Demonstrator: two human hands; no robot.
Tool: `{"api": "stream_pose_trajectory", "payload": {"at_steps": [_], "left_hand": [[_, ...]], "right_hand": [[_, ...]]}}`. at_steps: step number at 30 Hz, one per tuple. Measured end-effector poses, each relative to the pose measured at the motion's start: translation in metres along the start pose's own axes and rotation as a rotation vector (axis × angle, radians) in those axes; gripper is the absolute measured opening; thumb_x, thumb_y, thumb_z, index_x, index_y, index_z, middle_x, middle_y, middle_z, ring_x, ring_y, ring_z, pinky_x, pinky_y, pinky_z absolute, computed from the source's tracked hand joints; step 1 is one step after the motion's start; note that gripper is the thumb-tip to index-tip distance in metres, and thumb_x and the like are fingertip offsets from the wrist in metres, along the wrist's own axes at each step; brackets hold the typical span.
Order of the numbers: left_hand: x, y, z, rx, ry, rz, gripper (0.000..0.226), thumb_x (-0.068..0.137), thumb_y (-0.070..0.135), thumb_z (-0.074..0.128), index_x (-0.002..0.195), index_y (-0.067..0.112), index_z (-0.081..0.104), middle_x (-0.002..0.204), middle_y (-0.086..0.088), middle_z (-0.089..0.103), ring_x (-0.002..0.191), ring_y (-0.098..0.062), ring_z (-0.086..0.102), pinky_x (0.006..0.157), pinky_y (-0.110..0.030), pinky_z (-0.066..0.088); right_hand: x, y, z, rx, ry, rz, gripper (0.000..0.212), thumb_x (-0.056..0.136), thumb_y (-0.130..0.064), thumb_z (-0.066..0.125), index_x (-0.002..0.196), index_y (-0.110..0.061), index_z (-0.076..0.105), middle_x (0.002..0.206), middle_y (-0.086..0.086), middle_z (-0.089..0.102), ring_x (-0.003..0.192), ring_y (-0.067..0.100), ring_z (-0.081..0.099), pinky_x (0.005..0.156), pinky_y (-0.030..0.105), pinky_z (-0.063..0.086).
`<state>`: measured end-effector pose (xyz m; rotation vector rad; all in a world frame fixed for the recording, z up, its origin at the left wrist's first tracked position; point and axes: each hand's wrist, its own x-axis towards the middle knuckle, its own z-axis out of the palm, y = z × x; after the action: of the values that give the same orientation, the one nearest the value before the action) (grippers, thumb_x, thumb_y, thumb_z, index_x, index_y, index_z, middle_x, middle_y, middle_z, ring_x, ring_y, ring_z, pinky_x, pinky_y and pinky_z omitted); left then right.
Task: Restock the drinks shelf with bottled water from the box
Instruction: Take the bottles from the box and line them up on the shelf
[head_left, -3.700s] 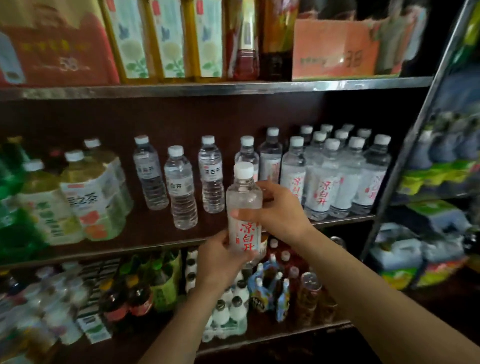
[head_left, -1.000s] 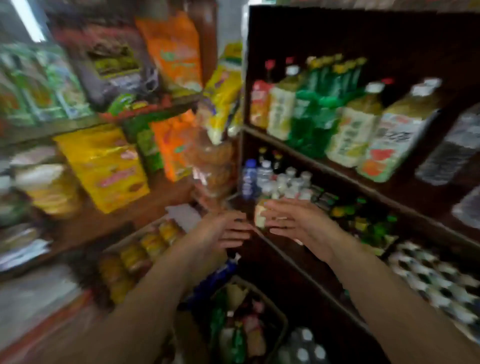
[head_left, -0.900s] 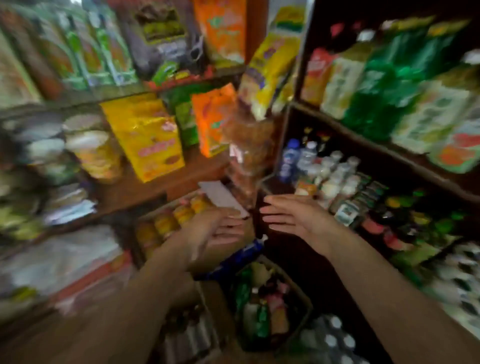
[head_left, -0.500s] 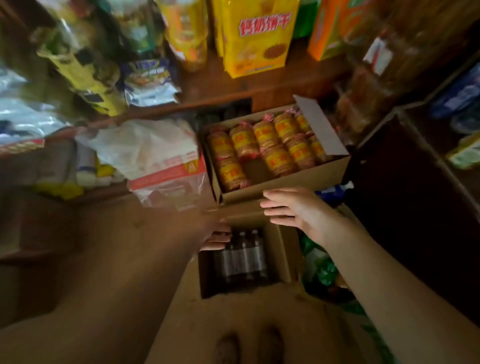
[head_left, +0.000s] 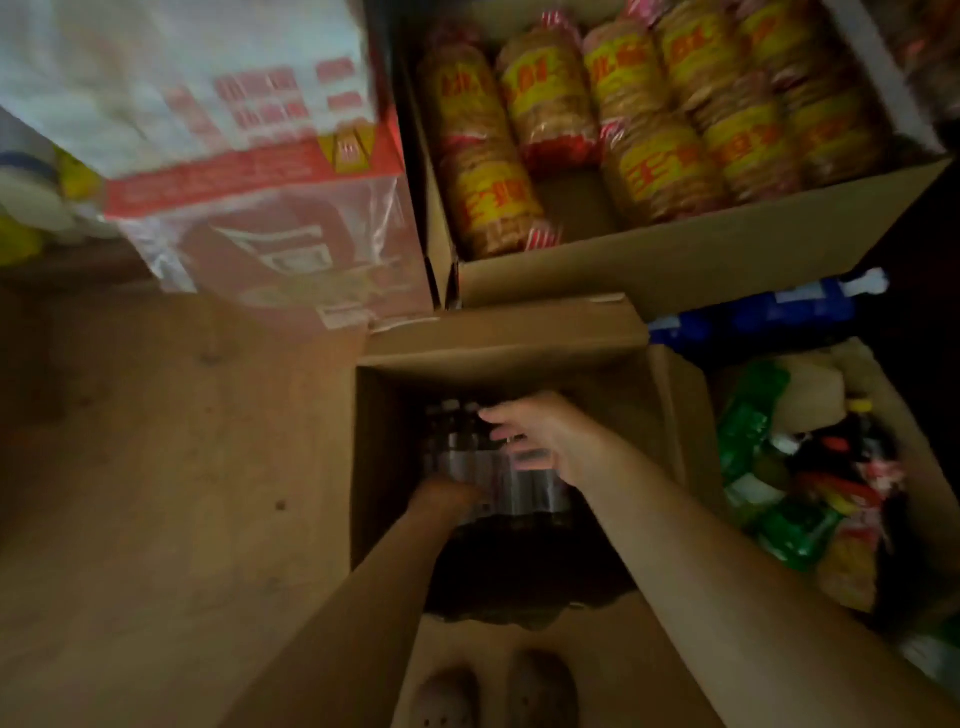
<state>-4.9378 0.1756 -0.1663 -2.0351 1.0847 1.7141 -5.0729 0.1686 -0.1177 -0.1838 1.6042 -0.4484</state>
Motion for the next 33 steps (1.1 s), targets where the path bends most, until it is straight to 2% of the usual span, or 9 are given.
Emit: {"api": "stream_pose_trajectory", "payload": {"at_steps": [2, 6, 10, 13, 16, 20, 24, 27, 33], "left_hand": [[0.034, -0.015, 0.015, 0.017, 0.022, 0.025, 0.055, 0.087, 0.014, 0.066, 0.137, 0.004, 0.045, 0.136, -0.012, 0.05, 0.123, -0.028, 0.051, 0.091, -0.025, 0.045], [0.098, -0.034, 0.034, -0.015, 0.014, 0.002, 0.058, 0.082, -0.006, 0.066, 0.136, -0.005, 0.042, 0.135, -0.019, 0.05, 0.114, -0.029, 0.055, 0.063, -0.023, 0.051], [0.132, -0.045, 0.035, 0.056, 0.116, -0.018, 0.073, 0.083, 0.007, 0.07, 0.145, 0.006, 0.031, 0.147, -0.014, 0.04, 0.131, -0.027, 0.044, 0.099, -0.028, 0.04], [0.154, -0.054, 0.037, 0.076, 0.12, -0.004, 0.086, 0.076, 0.012, 0.077, 0.147, 0.009, 0.029, 0.15, -0.012, 0.035, 0.135, -0.025, 0.04, 0.104, -0.03, 0.037], [0.161, -0.053, 0.035, 0.108, 0.097, -0.005, 0.098, 0.071, 0.011, 0.081, 0.149, 0.009, 0.022, 0.154, -0.012, 0.028, 0.139, -0.024, 0.033, 0.108, -0.031, 0.035], [0.15, -0.052, 0.037, -0.087, 0.056, -0.009, 0.09, 0.066, 0.002, 0.083, 0.143, 0.005, 0.036, 0.144, -0.015, 0.043, 0.129, -0.028, 0.045, 0.103, -0.038, 0.043], [0.11, -0.046, 0.04, -0.278, 0.02, 0.031, 0.081, 0.057, -0.002, 0.087, 0.13, 0.004, 0.052, 0.129, -0.015, 0.058, 0.115, -0.029, 0.057, 0.095, -0.044, 0.05], [0.053, -0.036, 0.035, -0.356, -0.029, 0.111, 0.066, 0.061, -0.005, 0.082, 0.12, 0.011, 0.056, 0.117, -0.009, 0.062, 0.106, -0.026, 0.059, 0.087, -0.038, 0.051], [-0.076, -0.013, 0.016, -0.241, -0.02, 0.297, 0.078, 0.057, 0.008, 0.088, 0.123, 0.021, 0.05, 0.116, -0.002, 0.065, 0.106, -0.021, 0.062, 0.087, -0.038, 0.054]], "right_hand": [[0.044, 0.017, 0.01, -0.026, 0.003, 0.019, 0.047, 0.086, -0.029, 0.069, 0.127, -0.012, 0.054, 0.123, 0.007, 0.062, 0.114, 0.024, 0.057, 0.088, 0.037, 0.049], [0.119, 0.042, 0.027, -0.06, 0.045, -0.01, 0.041, 0.083, -0.025, 0.07, 0.118, -0.009, 0.056, 0.112, 0.008, 0.063, 0.095, 0.022, 0.061, 0.071, 0.029, 0.05], [0.17, 0.058, 0.045, -0.121, -0.007, -0.011, 0.05, 0.091, -0.031, 0.061, 0.135, -0.012, 0.049, 0.14, 0.009, 0.049, 0.127, 0.029, 0.048, 0.102, 0.036, 0.044], [0.191, 0.064, 0.053, -0.136, -0.067, 0.014, 0.054, 0.085, -0.028, 0.069, 0.134, -0.011, 0.052, 0.141, 0.013, 0.049, 0.126, 0.031, 0.05, 0.094, 0.035, 0.049], [0.2, 0.065, 0.053, -0.2, -0.14, 0.044, 0.054, 0.087, -0.029, 0.067, 0.136, -0.012, 0.05, 0.142, 0.012, 0.047, 0.13, 0.031, 0.045, 0.107, 0.039, 0.04], [0.189, 0.06, 0.05, -0.149, -0.076, 0.018, 0.057, 0.081, -0.024, 0.075, 0.131, -0.009, 0.051, 0.133, 0.014, 0.055, 0.116, 0.029, 0.056, 0.095, 0.038, 0.049], [0.148, 0.048, 0.038, -0.301, -0.014, -0.087, 0.067, 0.065, -0.033, 0.086, 0.123, -0.013, 0.059, 0.118, 0.006, 0.064, 0.099, 0.022, 0.063, 0.08, 0.033, 0.053], [0.093, 0.03, 0.021, -0.269, -0.02, -0.092, 0.053, 0.069, -0.028, 0.083, 0.115, -0.011, 0.061, 0.106, 0.005, 0.064, 0.095, 0.023, 0.063, 0.078, 0.034, 0.053], [-0.058, -0.019, -0.022, -0.283, -0.065, -0.208, 0.03, 0.072, -0.019, 0.082, 0.086, -0.017, 0.055, 0.086, 0.0, 0.062, 0.084, 0.016, 0.061, 0.079, 0.036, 0.055]]}}
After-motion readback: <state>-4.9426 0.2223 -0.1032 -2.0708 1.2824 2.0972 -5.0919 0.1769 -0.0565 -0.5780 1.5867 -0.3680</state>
